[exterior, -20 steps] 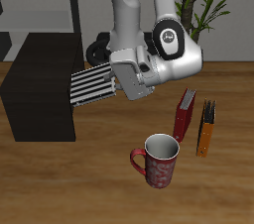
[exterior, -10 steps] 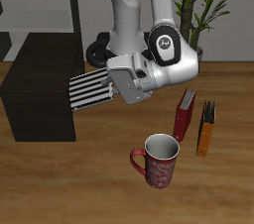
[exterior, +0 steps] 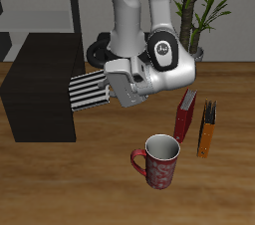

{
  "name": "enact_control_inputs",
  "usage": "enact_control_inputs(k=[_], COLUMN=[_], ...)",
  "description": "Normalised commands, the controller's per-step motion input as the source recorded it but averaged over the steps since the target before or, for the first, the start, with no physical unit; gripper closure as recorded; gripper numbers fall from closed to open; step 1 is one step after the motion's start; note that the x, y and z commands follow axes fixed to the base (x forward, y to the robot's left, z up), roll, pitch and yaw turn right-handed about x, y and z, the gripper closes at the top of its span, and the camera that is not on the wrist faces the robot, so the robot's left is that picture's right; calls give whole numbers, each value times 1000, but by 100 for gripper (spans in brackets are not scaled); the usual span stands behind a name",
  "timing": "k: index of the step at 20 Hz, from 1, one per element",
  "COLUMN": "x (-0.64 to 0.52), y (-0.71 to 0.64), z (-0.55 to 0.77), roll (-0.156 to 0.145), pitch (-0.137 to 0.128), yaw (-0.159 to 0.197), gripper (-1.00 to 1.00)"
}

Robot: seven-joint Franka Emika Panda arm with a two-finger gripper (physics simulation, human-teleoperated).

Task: Place the striped book in the top region of the shelf

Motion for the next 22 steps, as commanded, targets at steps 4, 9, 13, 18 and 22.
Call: enact_control_inputs(k=[4, 9, 13, 18, 22], x=[24, 7, 39, 20, 37], y=[-143, -125, -212, -225, -177], z=[-29, -50, -47, -43, -83], roll=[-30, -22, -35, -40, -21], pitch=[0, 9, 18, 16, 34], yaw=[-2, -2, -3, -10, -9], gripper=[100, 100, 100, 100, 100])
